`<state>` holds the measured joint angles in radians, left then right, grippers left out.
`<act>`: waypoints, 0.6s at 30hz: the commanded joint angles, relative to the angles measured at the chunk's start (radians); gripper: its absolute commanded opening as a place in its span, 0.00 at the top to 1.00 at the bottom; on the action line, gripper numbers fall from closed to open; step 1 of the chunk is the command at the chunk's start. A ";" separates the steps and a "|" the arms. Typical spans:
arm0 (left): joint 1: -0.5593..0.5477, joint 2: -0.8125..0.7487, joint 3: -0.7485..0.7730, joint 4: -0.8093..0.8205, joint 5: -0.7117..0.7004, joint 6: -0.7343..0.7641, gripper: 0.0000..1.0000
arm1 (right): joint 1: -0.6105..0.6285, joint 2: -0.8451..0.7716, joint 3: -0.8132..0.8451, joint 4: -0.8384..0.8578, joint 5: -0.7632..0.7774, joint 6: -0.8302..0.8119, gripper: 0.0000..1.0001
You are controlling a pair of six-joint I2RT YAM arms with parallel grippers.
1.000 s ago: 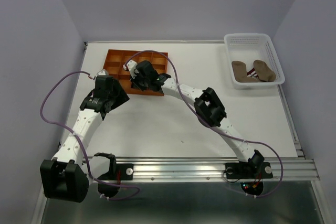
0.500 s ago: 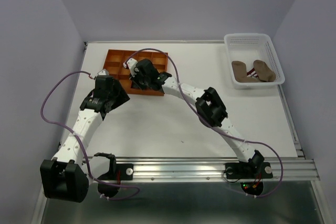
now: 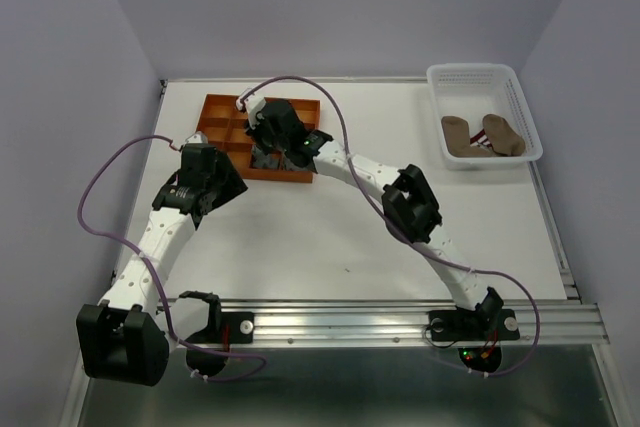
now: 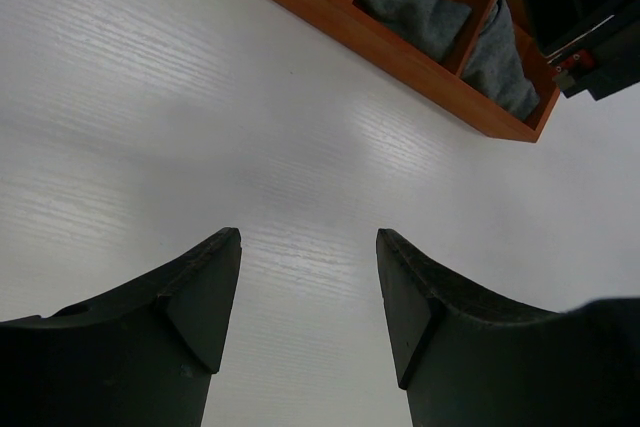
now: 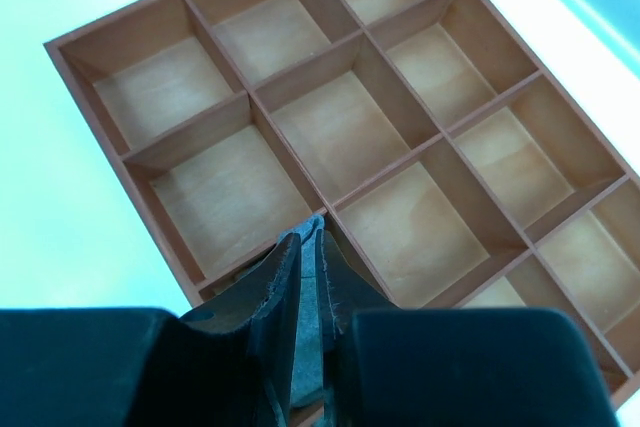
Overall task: Roll the socks
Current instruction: Place the rolled socks into the container
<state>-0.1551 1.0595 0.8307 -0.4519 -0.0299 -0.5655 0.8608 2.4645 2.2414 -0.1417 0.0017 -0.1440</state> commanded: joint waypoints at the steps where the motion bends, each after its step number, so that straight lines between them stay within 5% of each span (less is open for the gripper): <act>1: 0.006 0.000 0.001 0.025 0.001 0.010 0.33 | -0.003 0.042 0.067 0.045 0.026 0.027 0.83; 18: 0.009 0.014 -0.004 0.032 0.010 0.012 0.33 | -0.013 0.122 0.027 0.044 -0.040 0.070 0.84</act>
<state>-0.1547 1.0706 0.8307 -0.4442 -0.0265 -0.5655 0.8566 2.5576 2.2566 -0.1452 0.0032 -0.0959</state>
